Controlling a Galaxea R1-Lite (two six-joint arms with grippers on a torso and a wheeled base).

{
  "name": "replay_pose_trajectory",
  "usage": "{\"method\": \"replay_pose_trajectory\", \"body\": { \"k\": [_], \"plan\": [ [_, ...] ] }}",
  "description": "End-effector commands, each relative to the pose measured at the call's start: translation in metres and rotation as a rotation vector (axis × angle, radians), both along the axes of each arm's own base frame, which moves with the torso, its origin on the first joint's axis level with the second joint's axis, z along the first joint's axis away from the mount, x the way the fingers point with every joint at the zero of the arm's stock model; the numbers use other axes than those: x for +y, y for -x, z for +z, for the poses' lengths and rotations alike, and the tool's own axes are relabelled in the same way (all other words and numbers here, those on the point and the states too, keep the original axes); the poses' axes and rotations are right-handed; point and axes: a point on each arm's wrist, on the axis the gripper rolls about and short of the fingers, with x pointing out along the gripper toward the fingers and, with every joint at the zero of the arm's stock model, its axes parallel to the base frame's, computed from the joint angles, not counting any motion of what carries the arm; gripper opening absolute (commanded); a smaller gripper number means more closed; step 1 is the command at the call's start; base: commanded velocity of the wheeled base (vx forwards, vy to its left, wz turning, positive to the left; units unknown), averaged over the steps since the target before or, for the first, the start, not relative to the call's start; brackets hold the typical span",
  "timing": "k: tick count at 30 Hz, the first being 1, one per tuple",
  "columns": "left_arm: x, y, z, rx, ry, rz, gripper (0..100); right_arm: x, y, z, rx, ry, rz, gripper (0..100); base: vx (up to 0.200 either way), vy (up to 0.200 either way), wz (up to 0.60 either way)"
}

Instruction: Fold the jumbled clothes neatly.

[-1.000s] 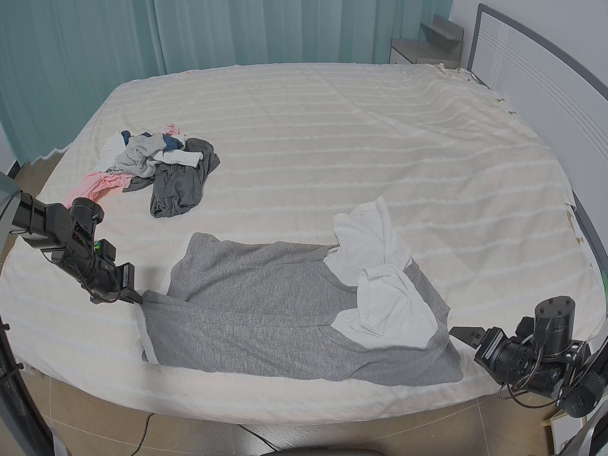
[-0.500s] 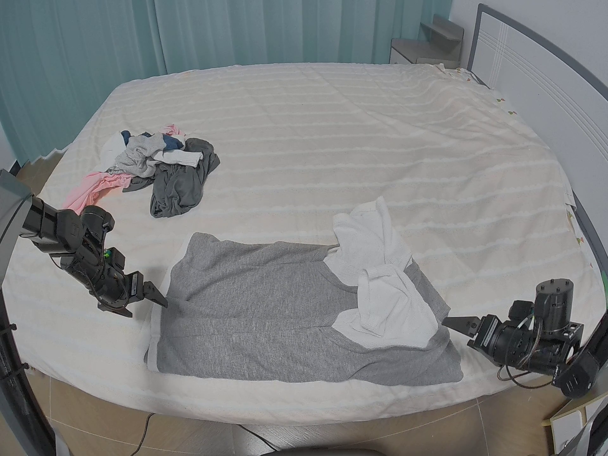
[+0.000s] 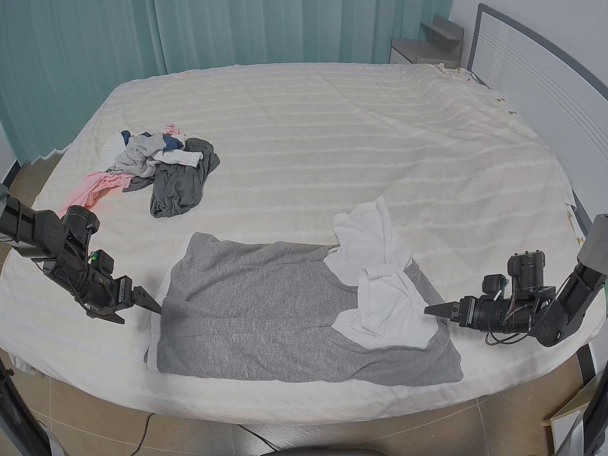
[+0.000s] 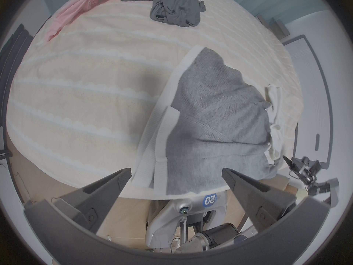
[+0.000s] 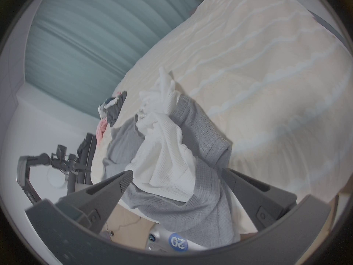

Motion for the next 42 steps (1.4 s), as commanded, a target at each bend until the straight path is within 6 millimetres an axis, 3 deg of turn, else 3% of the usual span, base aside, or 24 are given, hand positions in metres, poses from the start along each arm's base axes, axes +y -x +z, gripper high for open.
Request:
{"method": "replay_pose_trajectory", "body": {
  "k": [1,11,24,29,30,42],
  "plan": [
    [-0.024,0.015,0.000,0.016,0.022,-0.080,100,0.002,-0.019,-0.009,-0.002,0.002,0.048,100,0.000,0.000,0.00],
    [-0.037,0.005,-0.029,0.104,0.020,-0.118,100,0.005,-0.014,-0.012,0.014,-0.008,0.090,100,0.000,0.000,0.00],
    [-0.050,-0.008,-0.053,0.125,-0.021,-0.111,100,0.009,-0.016,-0.032,0.047,0.002,0.135,100,0.000,0.000,0.00],
    [-0.058,-0.014,-0.059,0.116,-0.056,-0.061,100,0.009,-0.017,-0.031,0.037,0.006,0.140,100,0.000,0.000,0.00],
    [-0.058,-0.015,-0.060,0.121,-0.055,-0.055,100,0.009,-0.017,-0.031,0.035,0.006,0.140,0,0.000,0.000,0.00],
    [-0.058,-0.015,-0.065,0.143,-0.050,-0.032,100,0.000,-0.019,-0.019,-0.014,0.006,0.110,0,0.000,0.000,0.00]
  ]
}}
